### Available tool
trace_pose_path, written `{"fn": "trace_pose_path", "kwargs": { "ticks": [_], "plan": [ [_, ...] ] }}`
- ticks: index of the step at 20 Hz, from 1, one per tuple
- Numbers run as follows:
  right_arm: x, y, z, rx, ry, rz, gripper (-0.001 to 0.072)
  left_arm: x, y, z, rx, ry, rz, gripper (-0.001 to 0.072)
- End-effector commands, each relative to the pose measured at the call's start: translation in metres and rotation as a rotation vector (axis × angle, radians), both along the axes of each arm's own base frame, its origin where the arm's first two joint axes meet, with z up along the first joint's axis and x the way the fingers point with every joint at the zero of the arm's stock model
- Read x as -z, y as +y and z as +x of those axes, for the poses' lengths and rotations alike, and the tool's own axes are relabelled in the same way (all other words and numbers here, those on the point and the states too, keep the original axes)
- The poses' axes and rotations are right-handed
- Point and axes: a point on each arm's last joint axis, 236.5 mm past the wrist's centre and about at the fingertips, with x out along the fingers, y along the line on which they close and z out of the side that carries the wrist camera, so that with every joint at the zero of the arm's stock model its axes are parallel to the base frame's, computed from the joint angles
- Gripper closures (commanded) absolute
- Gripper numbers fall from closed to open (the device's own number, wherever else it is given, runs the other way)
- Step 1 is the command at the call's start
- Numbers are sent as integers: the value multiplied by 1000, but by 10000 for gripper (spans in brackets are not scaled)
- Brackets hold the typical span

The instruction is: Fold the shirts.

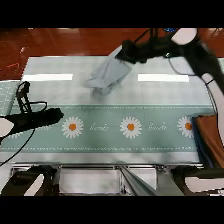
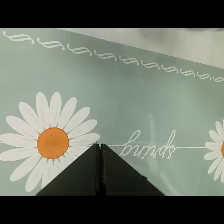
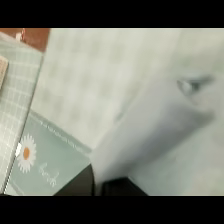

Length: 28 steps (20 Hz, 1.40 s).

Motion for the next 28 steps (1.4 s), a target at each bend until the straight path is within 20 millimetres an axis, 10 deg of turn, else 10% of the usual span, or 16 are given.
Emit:
{"fn": "trace_pose_path", "kwargs": {
  "ticks": [1,7,13,22,28],
  "plan": [
    [-70,-51,13,77,-100,-36,688,0,0,0,0,0,0,688],
    [-111,-209,12,372,-42,-38,688,-1,0,0,0,-3,0,688],
    [-118,-333,-54,640,102,-63,688,-11,4,19,-19,-96,8,688],
    [-43,-451,-251,1118,544,-398,688,-30,8,43,-28,-234,25,688],
    [23,-479,-395,1388,879,-516,688,-36,10,49,-44,-267,25,688]
  ]
}}
